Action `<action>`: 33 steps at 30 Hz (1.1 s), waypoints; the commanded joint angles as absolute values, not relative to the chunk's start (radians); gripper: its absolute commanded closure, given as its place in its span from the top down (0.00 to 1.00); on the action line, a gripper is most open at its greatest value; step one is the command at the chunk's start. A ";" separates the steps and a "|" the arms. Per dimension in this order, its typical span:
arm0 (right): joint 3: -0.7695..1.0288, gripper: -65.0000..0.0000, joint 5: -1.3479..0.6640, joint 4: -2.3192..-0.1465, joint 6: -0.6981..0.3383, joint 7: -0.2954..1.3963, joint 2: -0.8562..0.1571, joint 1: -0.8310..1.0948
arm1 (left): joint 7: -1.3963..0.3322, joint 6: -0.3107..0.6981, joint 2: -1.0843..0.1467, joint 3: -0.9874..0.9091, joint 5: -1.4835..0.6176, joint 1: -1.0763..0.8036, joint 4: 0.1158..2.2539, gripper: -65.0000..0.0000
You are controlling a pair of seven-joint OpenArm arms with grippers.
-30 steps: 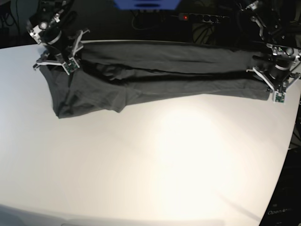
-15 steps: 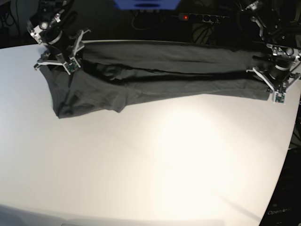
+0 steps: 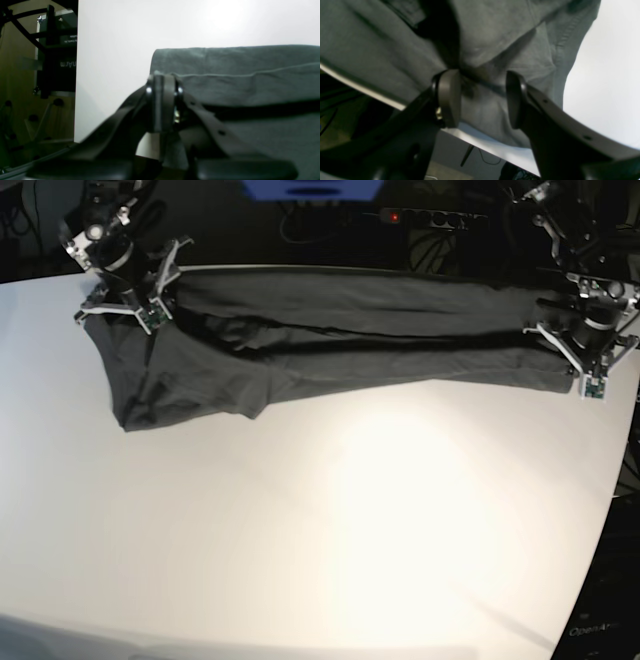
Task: Fold the T-shirt properly
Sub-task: 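Shift the right gripper's hold along the strip end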
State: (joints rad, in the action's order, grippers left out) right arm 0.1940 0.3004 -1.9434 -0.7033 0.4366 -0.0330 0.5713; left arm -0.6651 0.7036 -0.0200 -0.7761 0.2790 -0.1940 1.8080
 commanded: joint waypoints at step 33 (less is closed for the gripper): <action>0.131 0.02 0.360 -1.959 -0.698 0.424 -0.038 0.510 | -0.651 0.698 -0.035 -0.782 0.274 -0.183 1.831 0.04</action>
State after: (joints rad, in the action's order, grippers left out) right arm 0.1303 0.3580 -1.9430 -0.7033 0.4400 -0.0357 0.5095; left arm -0.6659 0.7036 -0.0223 -0.7765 0.2798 -0.1913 1.8084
